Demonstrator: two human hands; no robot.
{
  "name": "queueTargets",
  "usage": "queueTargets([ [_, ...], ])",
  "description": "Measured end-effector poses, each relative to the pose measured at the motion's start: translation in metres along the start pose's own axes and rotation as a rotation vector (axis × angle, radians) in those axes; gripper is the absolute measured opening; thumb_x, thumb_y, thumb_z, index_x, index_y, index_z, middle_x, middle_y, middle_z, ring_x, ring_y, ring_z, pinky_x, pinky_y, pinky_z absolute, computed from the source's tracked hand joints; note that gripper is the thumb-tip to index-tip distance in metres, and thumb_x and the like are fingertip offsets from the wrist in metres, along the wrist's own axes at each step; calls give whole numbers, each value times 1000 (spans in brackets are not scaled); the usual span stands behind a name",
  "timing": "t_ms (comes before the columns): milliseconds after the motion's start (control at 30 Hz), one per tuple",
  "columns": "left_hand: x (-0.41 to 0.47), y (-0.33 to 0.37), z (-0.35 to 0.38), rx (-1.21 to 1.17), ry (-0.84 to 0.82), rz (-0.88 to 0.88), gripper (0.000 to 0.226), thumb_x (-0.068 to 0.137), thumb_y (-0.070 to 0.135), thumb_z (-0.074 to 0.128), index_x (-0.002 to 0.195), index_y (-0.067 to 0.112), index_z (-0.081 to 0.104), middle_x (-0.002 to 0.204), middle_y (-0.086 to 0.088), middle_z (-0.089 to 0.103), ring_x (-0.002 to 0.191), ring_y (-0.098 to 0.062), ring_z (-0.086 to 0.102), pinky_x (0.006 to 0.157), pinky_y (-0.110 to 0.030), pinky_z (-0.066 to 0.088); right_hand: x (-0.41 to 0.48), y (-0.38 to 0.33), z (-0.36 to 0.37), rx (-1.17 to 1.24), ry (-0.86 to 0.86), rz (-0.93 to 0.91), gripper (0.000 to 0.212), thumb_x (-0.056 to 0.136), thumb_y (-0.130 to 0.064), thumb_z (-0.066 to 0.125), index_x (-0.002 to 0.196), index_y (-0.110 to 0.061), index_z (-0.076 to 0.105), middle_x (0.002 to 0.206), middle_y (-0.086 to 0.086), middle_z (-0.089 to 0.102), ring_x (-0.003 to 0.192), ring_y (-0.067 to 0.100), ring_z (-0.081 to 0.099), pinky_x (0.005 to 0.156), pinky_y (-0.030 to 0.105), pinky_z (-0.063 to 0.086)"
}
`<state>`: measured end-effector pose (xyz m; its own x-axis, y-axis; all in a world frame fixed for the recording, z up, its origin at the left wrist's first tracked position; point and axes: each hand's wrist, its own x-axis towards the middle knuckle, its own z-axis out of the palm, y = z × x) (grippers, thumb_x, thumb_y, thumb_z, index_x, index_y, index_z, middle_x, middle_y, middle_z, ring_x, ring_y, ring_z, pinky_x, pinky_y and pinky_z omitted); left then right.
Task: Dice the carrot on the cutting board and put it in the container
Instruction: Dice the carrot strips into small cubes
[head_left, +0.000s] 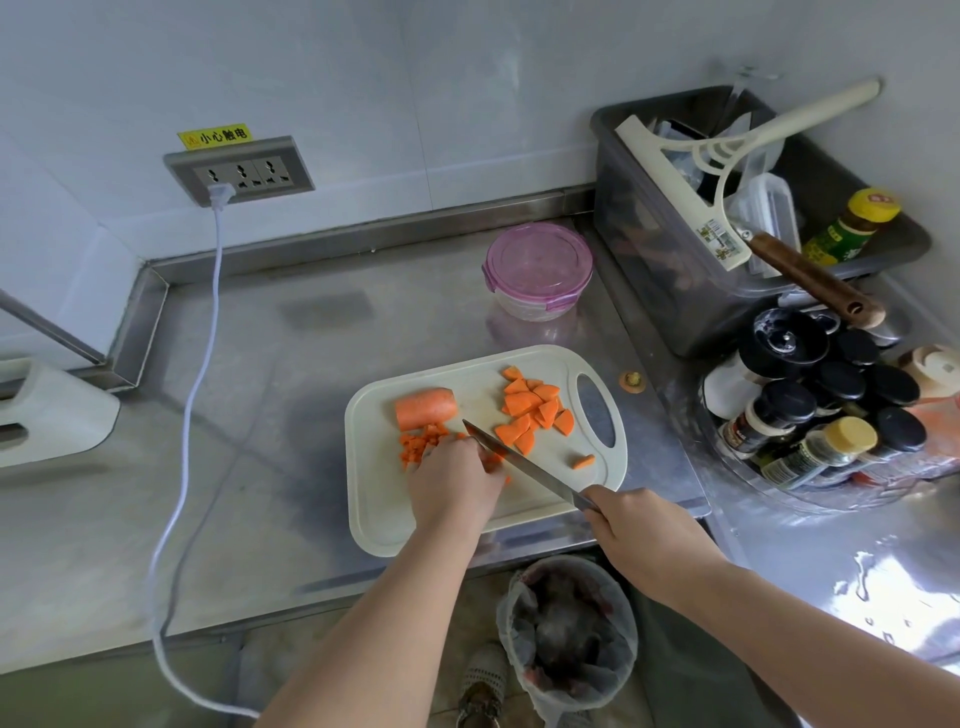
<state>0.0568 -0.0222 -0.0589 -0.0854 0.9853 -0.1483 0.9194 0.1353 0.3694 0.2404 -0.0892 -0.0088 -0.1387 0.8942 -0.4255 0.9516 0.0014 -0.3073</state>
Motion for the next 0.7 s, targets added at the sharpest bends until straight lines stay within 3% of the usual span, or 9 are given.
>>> queueTargets([
  [267, 1, 0, 2, 34, -1, 22, 25, 86, 46, 58, 78, 26, 71, 76, 10, 68, 76, -13, 63, 70, -30, 49, 2, -2, 2, -22, -43, 5, 25, 103, -26, 30, 117, -20, 50, 79, -2, 52, 71, 24, 54, 61, 30, 42],
  [400, 2, -1, 4, 42, -11, 31, 27, 87, 48, 58, 78, 26, 72, 75, 10, 69, 72, -10, 63, 70, -33, 54, 5, -2, 3, -29, -70, 11, 22, 102, -22, 33, 117, -19, 49, 84, 0, 55, 79, 26, 62, 67, 35, 50],
  [533, 2, 0, 3, 63, -10, 53, 27, 88, 47, 58, 79, 26, 72, 75, 9, 69, 72, -11, 63, 69, -32, 53, 9, -1, 8, -72, -94, 25, 20, 101, -19, 37, 118, -20, 48, 93, 1, 59, 85, 24, 63, 66, 31, 48],
  [700, 1, -1, 3, 74, -19, 44, 27, 88, 47, 58, 76, 26, 71, 71, 9, 67, 69, -11, 61, 65, -30, 49, 10, -3, 15, -101, -118, 39, 23, 99, -13, 39, 120, -18, 47, 87, 0, 53, 75, 21, 58, 61, 29, 46],
])
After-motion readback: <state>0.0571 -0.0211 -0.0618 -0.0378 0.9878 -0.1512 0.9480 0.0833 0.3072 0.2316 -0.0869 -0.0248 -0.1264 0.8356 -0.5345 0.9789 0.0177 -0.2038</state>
